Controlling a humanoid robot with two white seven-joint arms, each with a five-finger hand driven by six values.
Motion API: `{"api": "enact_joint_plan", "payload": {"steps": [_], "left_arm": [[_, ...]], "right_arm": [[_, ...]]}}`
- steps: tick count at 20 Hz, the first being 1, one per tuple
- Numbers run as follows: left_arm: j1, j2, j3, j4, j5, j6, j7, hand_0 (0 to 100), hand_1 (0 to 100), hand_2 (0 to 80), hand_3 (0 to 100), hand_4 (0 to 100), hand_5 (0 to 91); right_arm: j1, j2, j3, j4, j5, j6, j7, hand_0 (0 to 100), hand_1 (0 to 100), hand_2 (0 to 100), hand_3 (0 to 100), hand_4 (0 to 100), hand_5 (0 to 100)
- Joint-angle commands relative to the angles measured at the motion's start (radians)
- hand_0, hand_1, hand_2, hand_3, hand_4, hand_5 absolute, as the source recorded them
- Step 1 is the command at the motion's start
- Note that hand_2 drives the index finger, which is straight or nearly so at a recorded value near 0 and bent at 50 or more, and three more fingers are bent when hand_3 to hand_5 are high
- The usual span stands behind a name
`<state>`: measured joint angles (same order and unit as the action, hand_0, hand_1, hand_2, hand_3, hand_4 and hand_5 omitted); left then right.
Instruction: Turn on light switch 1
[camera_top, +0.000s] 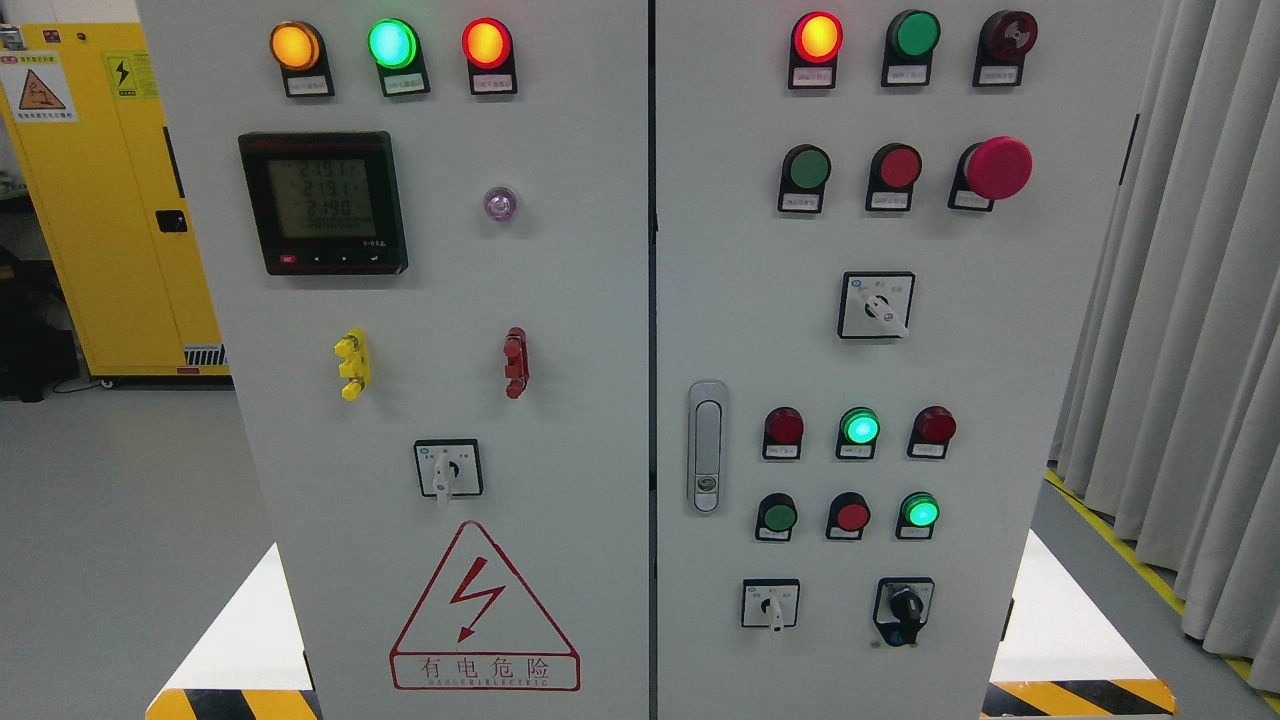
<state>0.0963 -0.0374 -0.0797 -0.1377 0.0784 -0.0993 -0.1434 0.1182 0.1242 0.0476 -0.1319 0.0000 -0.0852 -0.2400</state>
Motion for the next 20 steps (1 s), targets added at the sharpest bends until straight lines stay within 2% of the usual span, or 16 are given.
{"api": "enact_joint_plan", "payload": {"steps": [1,8,11,14,17,20], "left_arm": [[-0.001,0.004,0.001,0.000,0.000,0.000,0.007,2,11,0.0,0,0,0.0],[0.000,0.002,0.003,-0.014,0.004,-0.003,0.018,2,11,0.0,0,0,0.0],[0.013,0.002,0.008,-0.063,0.007,-0.056,0.077,2,11,0.0,0,0,0.0],[0.086,0.013,0.017,-0.237,0.011,-0.059,0.102,1,13,0.0,0,0,0.0],[0.154,0.039,0.066,-0.465,0.007,-0.060,0.139,1,14,0.0,0,0,0.0],[0.245,0.044,0.119,-0.754,0.000,-0.065,0.149,4,16,0.0,4,12,0.0]], "right_arm": [[0.000,0.000,0.000,0.000,-0.029,0.001,0.001,0,50,4,0,0,0],[0.000,0.000,0.000,0.000,-0.029,0.001,0.001,0,50,4,0,0,0],[0.000,0.000,0.000,0.000,-0.029,0.001,0.001,0,50,4,0,0,0],[0.000,0.000,0.000,0.000,-0.029,0.001,0.001,0,50,4,0,0,0],[0.000,0.000,0.000,0.000,-0.029,0.001,0.001,0,50,4,0,0,0],[0.000,0.000,0.000,0.000,-0.029,0.001,-0.001,0,50,4,0,0,0]]}}
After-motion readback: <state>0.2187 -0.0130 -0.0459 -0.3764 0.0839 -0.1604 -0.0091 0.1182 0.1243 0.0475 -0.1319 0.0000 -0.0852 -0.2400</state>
